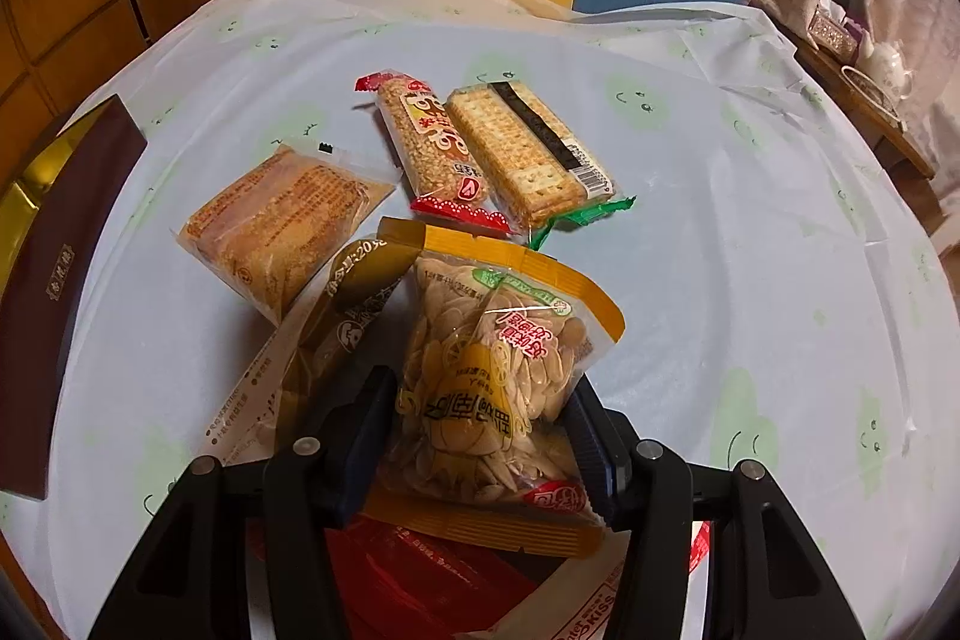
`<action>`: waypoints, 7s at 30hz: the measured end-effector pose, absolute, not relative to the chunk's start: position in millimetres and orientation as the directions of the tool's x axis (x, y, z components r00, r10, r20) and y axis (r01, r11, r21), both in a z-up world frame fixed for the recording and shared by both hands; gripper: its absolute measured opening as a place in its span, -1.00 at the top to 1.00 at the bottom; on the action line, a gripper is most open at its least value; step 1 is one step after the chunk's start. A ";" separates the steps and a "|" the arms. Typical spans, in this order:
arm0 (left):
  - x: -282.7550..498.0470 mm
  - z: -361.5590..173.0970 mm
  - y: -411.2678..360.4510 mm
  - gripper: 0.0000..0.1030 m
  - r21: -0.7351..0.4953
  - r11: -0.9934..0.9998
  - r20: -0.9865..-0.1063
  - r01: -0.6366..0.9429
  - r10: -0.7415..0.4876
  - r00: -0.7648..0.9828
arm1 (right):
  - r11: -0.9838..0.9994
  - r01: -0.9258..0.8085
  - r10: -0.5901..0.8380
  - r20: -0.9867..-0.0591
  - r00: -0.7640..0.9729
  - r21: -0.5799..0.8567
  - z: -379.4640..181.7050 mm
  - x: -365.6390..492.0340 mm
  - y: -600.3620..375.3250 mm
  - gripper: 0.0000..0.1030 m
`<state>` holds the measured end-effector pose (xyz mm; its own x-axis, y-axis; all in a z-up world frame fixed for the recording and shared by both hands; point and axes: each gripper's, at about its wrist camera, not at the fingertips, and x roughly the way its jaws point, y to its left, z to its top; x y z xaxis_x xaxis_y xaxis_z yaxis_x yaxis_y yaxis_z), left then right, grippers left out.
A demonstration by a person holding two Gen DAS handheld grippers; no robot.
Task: Organize snacks
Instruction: 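Release the red packet into the gold tray with the left tool while the right holds the bag, then carry the clear orange-trimmed bag over the gold tray and release it with the right tool, then return to the pile and grasp the white tube-shaped packet with the left tool, then grasp the white-and-red Rich Kiss packet with the right tool while the left holds the white packet, then carry the white tube packet over the gold tray and release it with the left tool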
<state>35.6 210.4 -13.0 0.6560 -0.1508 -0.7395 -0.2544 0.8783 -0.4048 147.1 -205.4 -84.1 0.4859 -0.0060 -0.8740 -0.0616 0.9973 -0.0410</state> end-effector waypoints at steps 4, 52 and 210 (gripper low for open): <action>52.9 -21.3 219.4 0.48 -0.408 0.866 -0.757 -0.291 -0.142 0.637 | 0.997 -0.057 -0.016 -0.870 0.492 -0.050 -83.4 145.3 -201.8 -0.10; 7.6 -11.3 179.4 0.35 -0.177 0.940 -0.758 -0.290 0.058 0.649 | 0.985 -0.051 -0.086 -0.726 0.683 -0.164 -14.0 119.0 -174.6 0.03; 53.9 4.5 -11.8 0.48 -0.136 0.974 -0.680 0.179 -0.223 0.698 | 0.998 0.055 -0.024 -0.890 0.456 0.001 -88.9 100.9 -252.4 0.23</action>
<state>53.9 -11.8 4.5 0.6980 -0.2230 -0.6805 0.1791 0.9744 -0.1357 100.9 -252.4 -88.9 0.4555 -0.0243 -0.8899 0.0552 0.9985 0.0010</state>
